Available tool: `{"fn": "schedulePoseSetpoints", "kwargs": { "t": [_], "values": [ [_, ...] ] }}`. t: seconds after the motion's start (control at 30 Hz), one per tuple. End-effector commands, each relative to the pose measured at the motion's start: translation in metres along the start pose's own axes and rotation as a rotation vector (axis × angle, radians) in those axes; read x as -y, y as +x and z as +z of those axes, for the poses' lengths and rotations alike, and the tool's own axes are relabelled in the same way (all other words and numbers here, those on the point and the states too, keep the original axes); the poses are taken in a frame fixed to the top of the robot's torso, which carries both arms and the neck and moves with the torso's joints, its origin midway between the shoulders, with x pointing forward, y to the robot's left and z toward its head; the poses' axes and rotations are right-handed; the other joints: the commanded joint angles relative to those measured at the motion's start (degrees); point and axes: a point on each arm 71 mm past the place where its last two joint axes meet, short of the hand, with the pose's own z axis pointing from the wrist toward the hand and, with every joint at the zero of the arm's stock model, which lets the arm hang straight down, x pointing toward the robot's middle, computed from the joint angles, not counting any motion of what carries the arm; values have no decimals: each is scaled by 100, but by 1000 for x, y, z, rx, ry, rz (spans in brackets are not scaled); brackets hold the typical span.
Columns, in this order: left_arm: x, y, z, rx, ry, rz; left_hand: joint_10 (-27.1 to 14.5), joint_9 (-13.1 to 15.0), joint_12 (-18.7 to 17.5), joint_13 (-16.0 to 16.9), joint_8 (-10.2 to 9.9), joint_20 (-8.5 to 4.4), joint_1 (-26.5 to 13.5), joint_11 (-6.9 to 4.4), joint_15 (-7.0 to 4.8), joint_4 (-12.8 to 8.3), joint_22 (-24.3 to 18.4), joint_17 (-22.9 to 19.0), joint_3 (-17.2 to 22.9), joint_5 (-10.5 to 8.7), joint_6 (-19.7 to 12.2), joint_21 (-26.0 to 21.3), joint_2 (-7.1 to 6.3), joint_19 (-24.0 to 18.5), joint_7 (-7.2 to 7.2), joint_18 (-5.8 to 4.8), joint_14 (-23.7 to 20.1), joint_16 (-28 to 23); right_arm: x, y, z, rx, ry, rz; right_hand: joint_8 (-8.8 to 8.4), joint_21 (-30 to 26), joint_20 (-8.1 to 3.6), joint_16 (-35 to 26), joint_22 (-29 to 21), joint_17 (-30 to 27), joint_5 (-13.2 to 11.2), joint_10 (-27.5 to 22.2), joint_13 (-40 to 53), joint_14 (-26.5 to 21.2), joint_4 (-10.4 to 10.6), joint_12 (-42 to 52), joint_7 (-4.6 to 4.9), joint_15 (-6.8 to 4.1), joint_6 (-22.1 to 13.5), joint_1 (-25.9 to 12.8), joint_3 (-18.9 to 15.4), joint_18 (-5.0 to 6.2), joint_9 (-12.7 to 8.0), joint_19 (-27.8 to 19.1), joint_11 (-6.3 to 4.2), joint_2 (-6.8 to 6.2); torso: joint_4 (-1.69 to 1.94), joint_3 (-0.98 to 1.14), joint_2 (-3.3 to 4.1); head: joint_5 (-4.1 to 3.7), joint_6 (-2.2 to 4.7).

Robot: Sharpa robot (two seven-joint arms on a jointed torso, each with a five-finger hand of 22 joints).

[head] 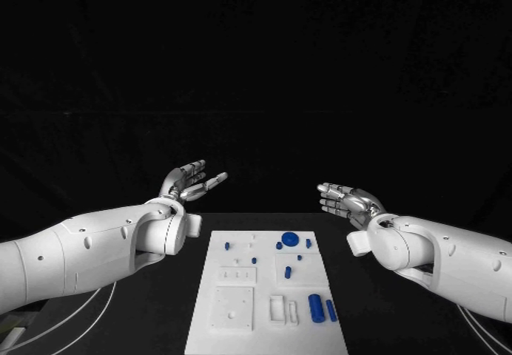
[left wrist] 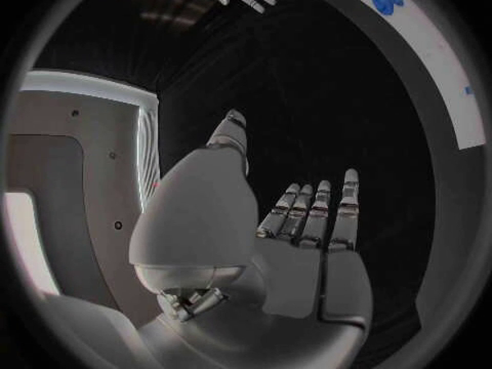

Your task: Assemble the parts on the task board

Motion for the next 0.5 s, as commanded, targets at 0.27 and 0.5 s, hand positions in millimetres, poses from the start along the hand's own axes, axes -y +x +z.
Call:
{"fn": "schedulePoseSetpoints", "kwargs": {
  "t": [0.27,0.5],
  "values": [
    [2,4,-4,-79,6,-21,1019,46,78,55,57,-86,100,251,119,-602,77,57,266,54,866,334,619,812,254,136,1070,66,-4,8,7,-123,-95,-418,107,380,-423,148,144,145,13,2716,120,2920,-911,176,198,-292,1804,396,1124,-109,89,2461,-159,-342,-1,-4,30,7,19],
    [2,9,-11,-159,-5,-18,3607,121,187,136,138,-796,99,214,-10,-1769,252,172,143,155,2526,1102,1330,2131,238,-307,3549,188,-9,19,13,-205,-196,-760,199,741,-990,300,266,327,54,3797,132,4430,-981,175,37,-891,3523,490,2062,-62,167,4171,-526,-666,51,-19,133,-17,47]
  ]
}}
